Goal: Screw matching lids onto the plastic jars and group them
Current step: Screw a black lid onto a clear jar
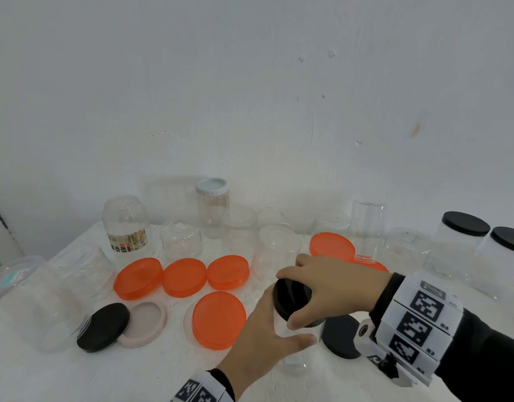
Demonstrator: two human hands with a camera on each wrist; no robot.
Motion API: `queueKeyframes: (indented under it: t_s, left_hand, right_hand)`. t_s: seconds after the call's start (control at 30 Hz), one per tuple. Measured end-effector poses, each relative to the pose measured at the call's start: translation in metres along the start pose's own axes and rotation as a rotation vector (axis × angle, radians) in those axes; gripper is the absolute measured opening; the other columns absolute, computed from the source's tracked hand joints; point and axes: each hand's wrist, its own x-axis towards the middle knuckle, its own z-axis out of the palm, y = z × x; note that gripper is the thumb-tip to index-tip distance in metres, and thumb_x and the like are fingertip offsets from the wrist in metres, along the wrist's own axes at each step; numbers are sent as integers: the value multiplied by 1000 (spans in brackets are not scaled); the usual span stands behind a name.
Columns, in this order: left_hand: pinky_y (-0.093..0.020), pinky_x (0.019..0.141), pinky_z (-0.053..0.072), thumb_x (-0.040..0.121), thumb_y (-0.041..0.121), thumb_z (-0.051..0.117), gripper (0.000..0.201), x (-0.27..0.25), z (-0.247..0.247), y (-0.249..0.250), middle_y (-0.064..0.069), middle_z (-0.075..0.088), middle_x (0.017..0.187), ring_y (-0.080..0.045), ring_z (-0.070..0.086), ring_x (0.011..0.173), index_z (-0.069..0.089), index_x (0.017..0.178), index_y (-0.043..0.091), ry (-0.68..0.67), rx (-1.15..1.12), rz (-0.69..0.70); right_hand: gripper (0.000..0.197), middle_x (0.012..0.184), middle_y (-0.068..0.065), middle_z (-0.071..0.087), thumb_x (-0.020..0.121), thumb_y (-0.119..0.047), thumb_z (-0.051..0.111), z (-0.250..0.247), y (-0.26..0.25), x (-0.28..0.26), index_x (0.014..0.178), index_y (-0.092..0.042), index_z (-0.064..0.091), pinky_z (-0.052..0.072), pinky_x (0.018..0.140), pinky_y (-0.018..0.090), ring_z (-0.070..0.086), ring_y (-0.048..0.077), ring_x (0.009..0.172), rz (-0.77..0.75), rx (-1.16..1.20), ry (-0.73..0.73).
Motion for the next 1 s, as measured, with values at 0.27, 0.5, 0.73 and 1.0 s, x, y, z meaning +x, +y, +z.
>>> queueKeyframes:
  t_s: [0.27, 0.5, 0.73, 1.0]
  left_hand:
    - [1, 84, 37, 66, 38, 83, 78, -3, 2, 5, 35, 51, 123, 12, 47, 117, 36, 126, 54, 26, -8, 29]
    - [-14, 90, 47, 69, 28, 80, 83, -2, -1, 5, 27, 52, 128, 6, 51, 119, 34, 134, 50, -4, -8, 17]
    - [-25, 109, 37, 62, 62, 77, 85, 3, -31, 2, 31, 39, 141, 5, 38, 130, 31, 133, 56, -180, 365, -128]
    - [-48, 119, 6, 81, 59, 59, 93, 13, -84, -20, 3, -1, 161, -23, -8, 149, 7, 152, 30, -199, 1084, -416]
  right_hand:
    - [70, 115, -8, 41, 77, -66, 56, 21, 2, -10, 137, -35, 38, 38, 83, 27, 35, 14, 102, 18, 56, 166]
    - [72, 135, -10, 29, 87, -61, 41, 68, -13, -11, 149, -30, 23, 37, 95, 25, 30, 16, 111, 97, 165, 428]
    - [76, 143, -10, 21, 89, -65, 35, 75, -11, -16, 152, -29, 14, 40, 96, 31, 31, 19, 113, 145, 192, 446]
    - [84, 138, -31, 12, 80, -67, 50, 70, 4, -55, 151, -38, 15, 34, 105, 23, 28, 5, 125, 46, 449, 354]
